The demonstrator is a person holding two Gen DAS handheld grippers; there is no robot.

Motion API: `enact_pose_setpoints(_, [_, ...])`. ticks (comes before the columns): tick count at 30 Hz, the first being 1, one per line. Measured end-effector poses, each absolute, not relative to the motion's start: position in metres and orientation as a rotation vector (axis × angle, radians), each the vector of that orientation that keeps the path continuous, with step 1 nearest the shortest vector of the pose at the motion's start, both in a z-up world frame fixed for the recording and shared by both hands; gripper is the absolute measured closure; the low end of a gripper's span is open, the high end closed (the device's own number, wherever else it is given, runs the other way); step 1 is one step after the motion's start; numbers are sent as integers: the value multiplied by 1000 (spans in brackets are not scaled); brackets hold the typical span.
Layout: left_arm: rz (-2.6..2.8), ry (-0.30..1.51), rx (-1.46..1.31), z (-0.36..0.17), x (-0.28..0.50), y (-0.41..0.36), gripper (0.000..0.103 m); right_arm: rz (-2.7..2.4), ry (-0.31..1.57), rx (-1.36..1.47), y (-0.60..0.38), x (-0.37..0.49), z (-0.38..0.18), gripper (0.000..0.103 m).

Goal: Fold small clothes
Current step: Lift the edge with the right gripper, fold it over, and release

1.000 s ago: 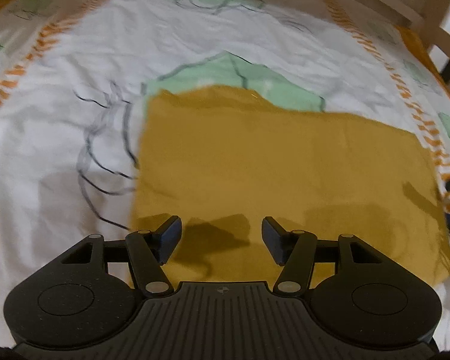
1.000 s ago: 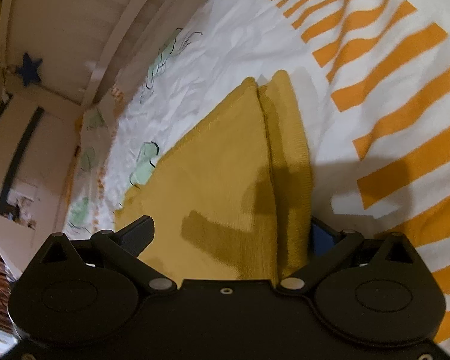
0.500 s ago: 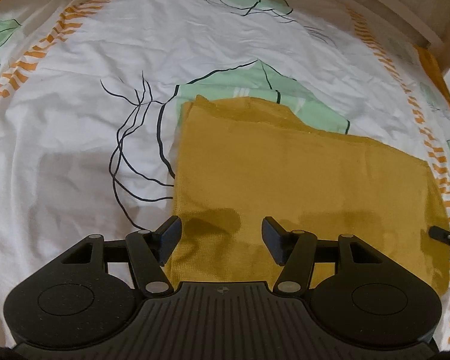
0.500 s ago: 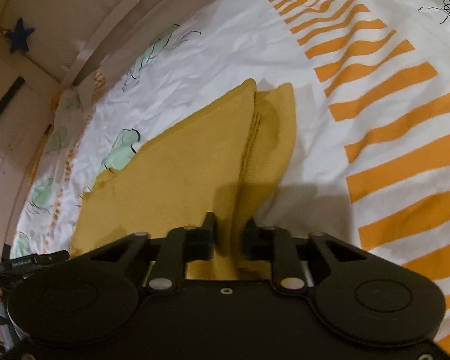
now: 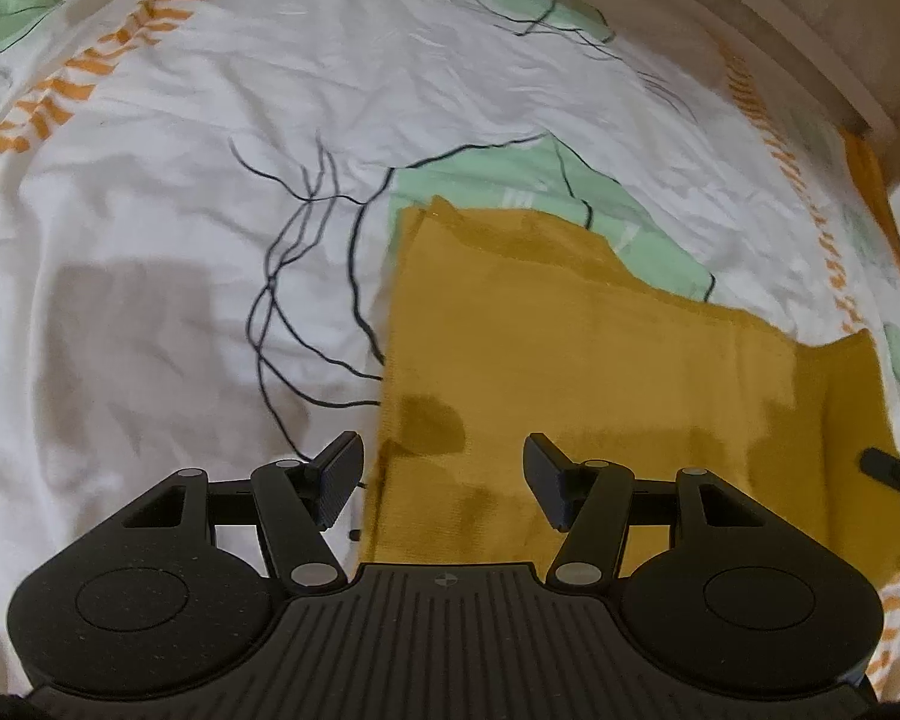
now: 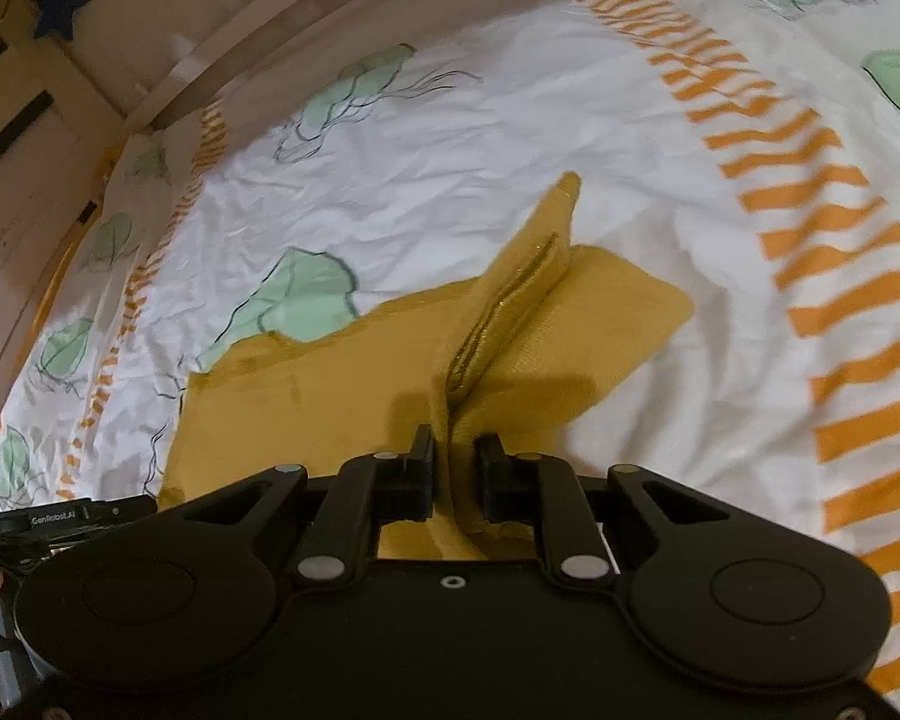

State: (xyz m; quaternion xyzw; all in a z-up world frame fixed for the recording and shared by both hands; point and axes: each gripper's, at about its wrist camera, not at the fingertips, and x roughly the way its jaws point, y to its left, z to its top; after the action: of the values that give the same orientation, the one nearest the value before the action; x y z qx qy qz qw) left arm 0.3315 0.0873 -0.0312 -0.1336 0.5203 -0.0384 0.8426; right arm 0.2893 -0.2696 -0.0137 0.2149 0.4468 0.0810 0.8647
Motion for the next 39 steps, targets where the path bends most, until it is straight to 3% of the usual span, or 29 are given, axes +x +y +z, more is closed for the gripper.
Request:
enact_pose_setpoints(23, [-67, 1045, -368, -12, 324, 152, 46, 323, 931, 557, -130, 307, -4, 83])
enact_pose_setpoints(27, [-52, 1039, -410, -12, 325, 165, 46, 370, 932, 565, -102, 312, -7, 90])
enact_pose_setpoints(31, [-33, 1037, -446, -12, 325, 175, 46, 381, 945, 533, -78, 318, -16, 90])
enact_pose_setpoints(37, [-41, 1037, -474, -13, 326, 178, 46, 380, 931, 519, -75, 312, -19, 80])
enact_pose_setpoints(39, [-45, 1032, -477, -13, 327, 177, 46, 379, 921, 494, -78, 307, -15, 62])
